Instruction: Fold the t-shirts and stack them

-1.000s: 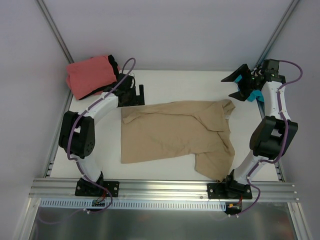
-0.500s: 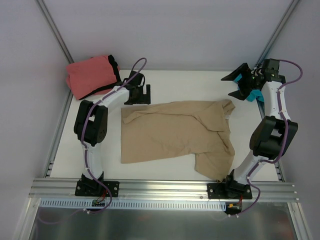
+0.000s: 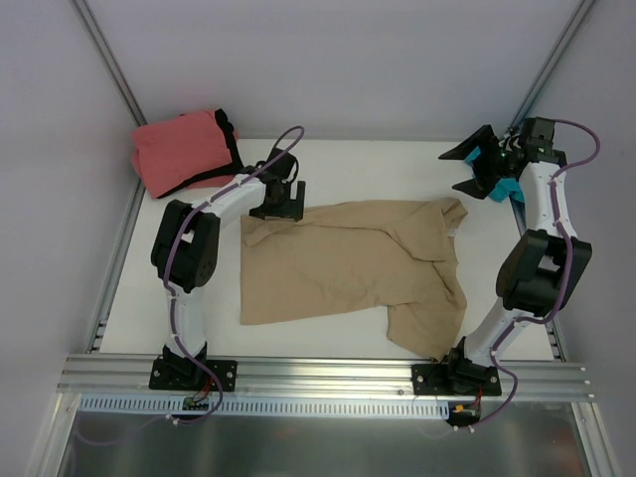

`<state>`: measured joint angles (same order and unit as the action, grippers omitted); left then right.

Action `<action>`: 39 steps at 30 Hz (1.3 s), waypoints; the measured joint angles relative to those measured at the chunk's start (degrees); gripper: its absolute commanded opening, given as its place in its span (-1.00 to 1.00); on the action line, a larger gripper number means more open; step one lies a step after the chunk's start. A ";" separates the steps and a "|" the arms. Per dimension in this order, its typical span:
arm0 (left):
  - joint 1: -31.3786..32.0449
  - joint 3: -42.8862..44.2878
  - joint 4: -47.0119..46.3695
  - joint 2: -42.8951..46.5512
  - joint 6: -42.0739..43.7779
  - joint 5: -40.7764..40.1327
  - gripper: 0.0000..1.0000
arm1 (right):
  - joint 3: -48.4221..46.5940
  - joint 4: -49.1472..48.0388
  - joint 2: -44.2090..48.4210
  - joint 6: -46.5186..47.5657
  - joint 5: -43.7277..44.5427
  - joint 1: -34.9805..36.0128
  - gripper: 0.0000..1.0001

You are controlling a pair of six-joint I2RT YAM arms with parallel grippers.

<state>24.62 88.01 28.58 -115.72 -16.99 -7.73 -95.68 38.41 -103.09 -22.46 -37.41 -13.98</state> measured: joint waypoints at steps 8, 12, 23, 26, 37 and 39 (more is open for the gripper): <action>1.05 -0.92 1.75 0.28 -0.22 1.38 0.97 | 3.21 0.63 0.00 1.40 0.35 1.09 0.99; 1.27 -1.44 2.99 3.72 -0.44 2.40 0.97 | 5.75 1.84 0.00 4.13 1.01 3.82 0.99; 1.27 6.88 4.70 16.35 0.13 4.28 0.97 | 20.83 2.82 1.77 7.61 4.98 9.99 0.98; 1.27 7.10 4.90 16.55 0.31 4.63 0.97 | 23.98 2.45 2.54 7.69 5.97 10.62 0.96; 1.27 7.04 6.60 16.65 0.48 4.90 0.97 | 26.25 -0.39 1.77 8.57 10.91 11.06 0.90; 1.27 6.84 6.71 16.87 0.59 4.90 0.97 | 26.16 -0.68 0.79 8.59 11.63 11.39 0.86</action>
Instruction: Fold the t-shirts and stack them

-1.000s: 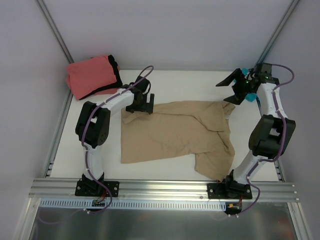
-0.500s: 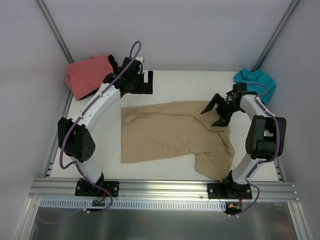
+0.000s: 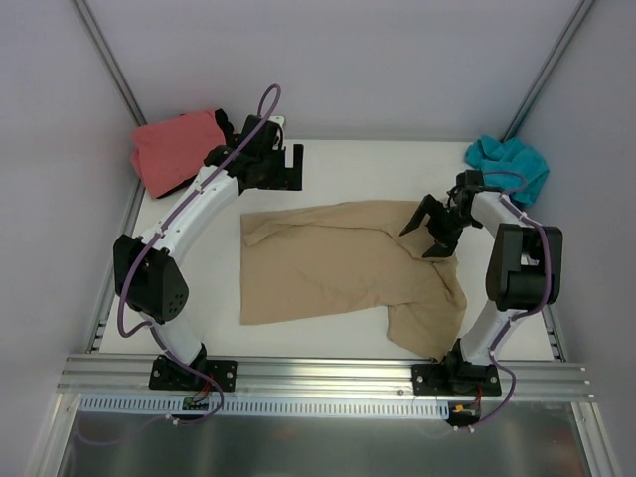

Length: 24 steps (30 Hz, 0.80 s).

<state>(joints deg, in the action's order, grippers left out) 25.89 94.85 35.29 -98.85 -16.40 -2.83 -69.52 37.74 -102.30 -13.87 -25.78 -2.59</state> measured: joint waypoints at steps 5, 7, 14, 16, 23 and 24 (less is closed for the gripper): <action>0.00 -0.09 0.22 0.35 0.44 -0.02 0.97 | 0.00 -0.72 -2.75 0.00 1.33 1.29 0.80; 0.00 -0.09 0.24 0.57 0.57 -0.04 0.97 | 0.00 -1.22 -3.98 0.00 1.64 1.95 0.65; -0.07 -0.17 0.63 1.27 0.63 -0.13 0.97 | 0.00 -2.43 -6.21 -0.02 2.95 2.36 -0.45; -0.07 -0.20 0.76 1.46 0.63 -0.24 0.97 | -0.07 -2.60 -6.23 0.07 3.48 2.36 -0.65; -0.09 -0.46 1.05 1.79 0.66 -0.46 0.97 | -1.79 -2.01 -6.23 0.13 5.57 2.36 -0.96; -0.09 -0.52 1.05 1.79 0.63 -0.48 0.97 | -2.45 -1.64 -6.23 0.31 5.84 2.36 -0.99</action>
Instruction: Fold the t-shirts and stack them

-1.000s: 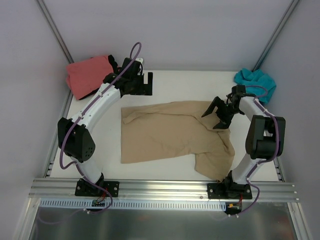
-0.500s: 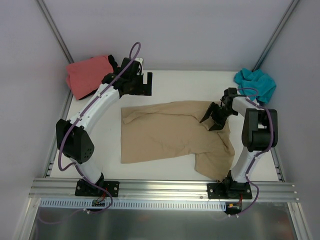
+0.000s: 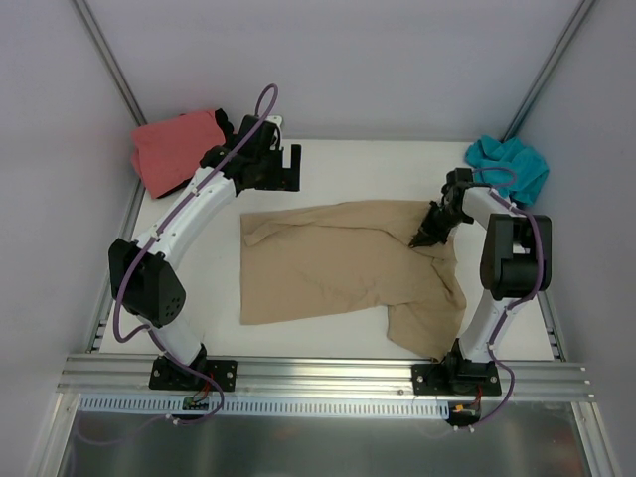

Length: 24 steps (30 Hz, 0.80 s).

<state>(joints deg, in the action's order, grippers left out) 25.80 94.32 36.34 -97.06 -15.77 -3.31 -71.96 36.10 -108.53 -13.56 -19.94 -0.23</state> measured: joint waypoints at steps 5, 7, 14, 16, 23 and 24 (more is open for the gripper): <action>0.00 -0.46 0.11 0.00 0.02 -0.02 0.97 | -5.05 2.80 0.04 1.36 1.55 -0.09 -0.99; 0.00 -0.59 0.13 0.00 0.00 -0.02 0.97 | -6.80 3.76 0.31 1.86 1.77 -0.31 -0.99; 0.00 -0.98 0.13 0.00 0.02 -0.02 0.97 | -10.01 6.67 1.77 3.39 2.82 -2.45 -0.99; 0.00 -0.98 0.11 0.00 0.00 -0.02 0.97 | -10.01 7.06 1.86 3.80 3.15 -3.08 -0.99; -0.02 -0.98 0.22 0.00 0.02 -0.02 0.97 | -12.11 8.24 0.31 5.29 4.33 -3.76 -0.99; -0.02 -0.98 0.31 0.00 0.02 -0.02 0.97 | -12.96 8.26 -0.48 5.40 4.35 -3.78 -0.99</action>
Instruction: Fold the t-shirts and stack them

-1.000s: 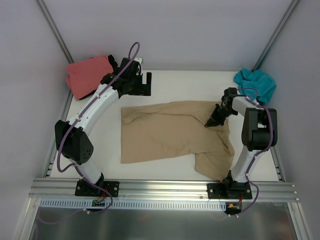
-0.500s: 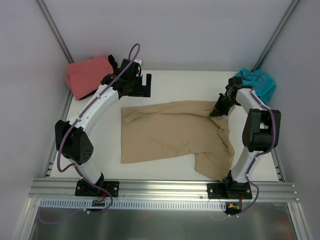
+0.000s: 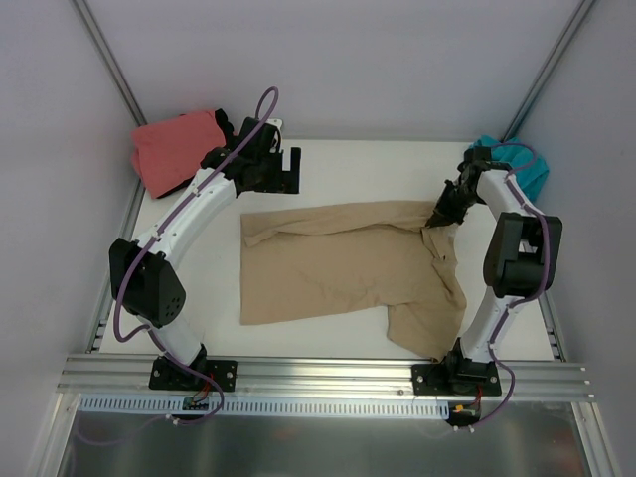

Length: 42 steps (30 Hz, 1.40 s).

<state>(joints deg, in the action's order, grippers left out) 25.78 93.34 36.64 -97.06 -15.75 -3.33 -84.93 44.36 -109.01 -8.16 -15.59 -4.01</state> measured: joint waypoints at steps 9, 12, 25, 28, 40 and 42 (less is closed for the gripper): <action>0.00 -1.09 0.55 0.07 -0.02 -0.24 0.97 | -4.11 0.59 -4.94 0.94 -0.07 -0.13 0.99; 0.00 -1.33 0.87 0.07 -0.04 -0.22 0.97 | -3.93 0.94 -4.59 0.96 -0.07 -0.13 0.99; 0.00 -0.79 0.94 -0.09 -0.09 -0.11 0.97 | -1.51 5.20 7.06 0.63 -0.39 5.53 0.99; 0.00 -0.83 0.83 -0.09 -0.09 -0.07 0.97 | -1.51 5.97 8.74 0.33 -0.76 6.47 0.99; 0.00 -1.88 -0.07 0.20 -0.13 1.79 0.97 | -3.67 3.08 -2.01 0.37 -0.28 7.06 0.89; 0.00 -1.88 0.11 0.46 -0.09 1.75 0.97 | -3.06 2.19 -4.22 0.24 -0.35 7.23 0.81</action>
<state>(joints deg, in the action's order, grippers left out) 25.78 91.46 36.75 -96.60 -15.84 -1.58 -87.99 46.54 -113.23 -7.92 -15.94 3.22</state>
